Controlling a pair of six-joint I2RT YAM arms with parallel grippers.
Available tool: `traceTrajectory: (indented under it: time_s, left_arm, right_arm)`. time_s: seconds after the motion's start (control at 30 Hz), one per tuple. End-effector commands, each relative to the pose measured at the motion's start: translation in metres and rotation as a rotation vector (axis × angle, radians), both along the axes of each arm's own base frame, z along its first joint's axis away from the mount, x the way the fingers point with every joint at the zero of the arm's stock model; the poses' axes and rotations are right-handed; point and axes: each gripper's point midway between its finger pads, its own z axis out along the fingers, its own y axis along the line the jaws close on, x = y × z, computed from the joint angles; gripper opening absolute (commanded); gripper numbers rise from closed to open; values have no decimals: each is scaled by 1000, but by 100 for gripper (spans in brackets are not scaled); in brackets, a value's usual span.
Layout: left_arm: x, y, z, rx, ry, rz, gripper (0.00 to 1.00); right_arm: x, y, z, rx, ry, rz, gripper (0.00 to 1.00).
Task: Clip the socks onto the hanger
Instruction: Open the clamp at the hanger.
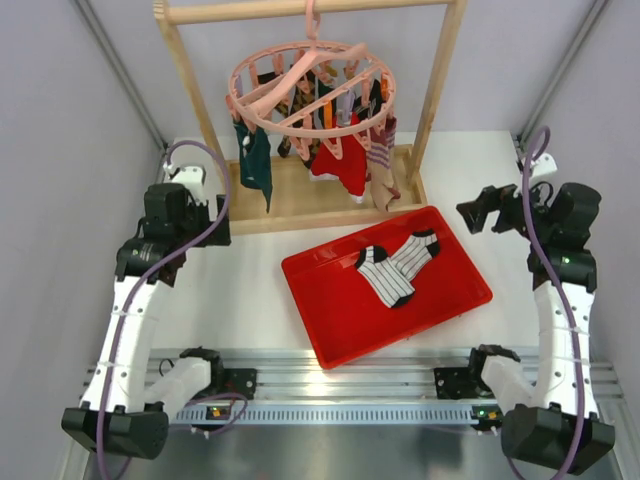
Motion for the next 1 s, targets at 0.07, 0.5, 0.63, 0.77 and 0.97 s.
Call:
traceTrajectory:
  time_s: [0.07,0.5,0.63,0.77,0.97]
  left_arm:
    - [-4,-19,21,-130,-56,-53,98]
    - [-46,-115,176,-464,-620,-620,83]
    - [-25,-126,207,-587,-654,-637,72]
    - [6,-129,224,-653,-722,-591,62]
    - [44,-144,222,-659,-712,-558,53]
  right_arm:
    - [11,15,31,-54,-113,47,100]
    - [4,141,62,-47,-154,445,100]
    - [-12,176,78,-38,-229,555,100]
    - [-14,195,105,20,-300,584,100]
    - [-11,212,145,119,-402,587,100]
